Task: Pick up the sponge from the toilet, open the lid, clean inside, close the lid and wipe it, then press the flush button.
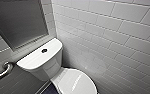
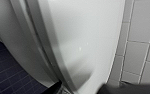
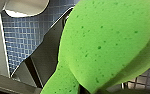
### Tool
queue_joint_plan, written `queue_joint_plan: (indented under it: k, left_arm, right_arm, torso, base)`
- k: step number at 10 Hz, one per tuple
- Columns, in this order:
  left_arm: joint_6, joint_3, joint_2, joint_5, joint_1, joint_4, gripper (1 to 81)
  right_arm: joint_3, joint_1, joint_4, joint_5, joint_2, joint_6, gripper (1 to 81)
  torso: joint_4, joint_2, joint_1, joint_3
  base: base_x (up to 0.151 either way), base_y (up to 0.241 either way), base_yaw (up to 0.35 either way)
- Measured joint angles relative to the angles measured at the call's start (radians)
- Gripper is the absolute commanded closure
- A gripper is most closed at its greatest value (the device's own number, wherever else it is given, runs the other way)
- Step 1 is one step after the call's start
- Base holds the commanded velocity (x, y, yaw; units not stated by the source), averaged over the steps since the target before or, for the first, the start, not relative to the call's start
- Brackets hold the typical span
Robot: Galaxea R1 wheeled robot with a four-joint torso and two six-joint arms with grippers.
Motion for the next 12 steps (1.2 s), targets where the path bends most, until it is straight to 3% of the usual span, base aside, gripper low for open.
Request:
queue_joint_plan:
  k: [8,12]
  left_arm:
    - [-0.038,-0.038,0.026,-0.021,0.001,0.000,1.0]
    - [-0.033,0.026,-0.048,-0.027,-0.008,0.000,1.0]
  right_arm:
    - [0.001,0.001,0.000,0.001,0.000,0.000,81.1]
    - [0.003,0.000,0.000,0.000,0.000,0.003,81.1]
  torso:
    - [0.000,0.000,0.000,0.000]
    - [0.000,0.000,0.000,0.000]
  base:
    - [0.000,0.000,0.000]
    - [0.000,0.000,0.000]
